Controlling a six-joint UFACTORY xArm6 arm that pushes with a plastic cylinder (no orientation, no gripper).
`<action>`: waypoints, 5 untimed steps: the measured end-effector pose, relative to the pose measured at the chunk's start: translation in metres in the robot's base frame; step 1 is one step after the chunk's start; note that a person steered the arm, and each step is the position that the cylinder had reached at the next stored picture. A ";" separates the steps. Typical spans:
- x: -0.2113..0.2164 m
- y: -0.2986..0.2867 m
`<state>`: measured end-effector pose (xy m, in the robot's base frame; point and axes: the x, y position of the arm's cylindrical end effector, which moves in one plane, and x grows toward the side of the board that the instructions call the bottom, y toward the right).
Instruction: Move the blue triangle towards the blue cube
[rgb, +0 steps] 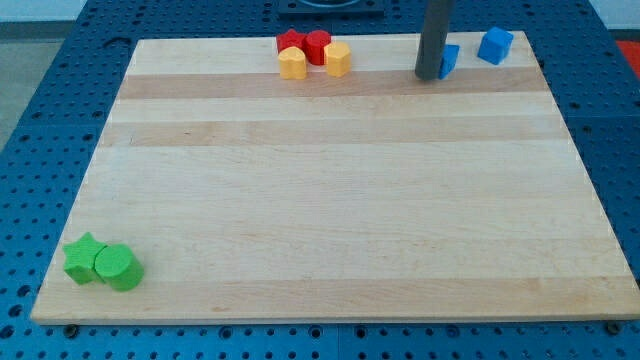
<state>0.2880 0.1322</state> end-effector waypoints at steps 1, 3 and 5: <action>0.002 0.016; -0.023 0.063; -0.009 0.030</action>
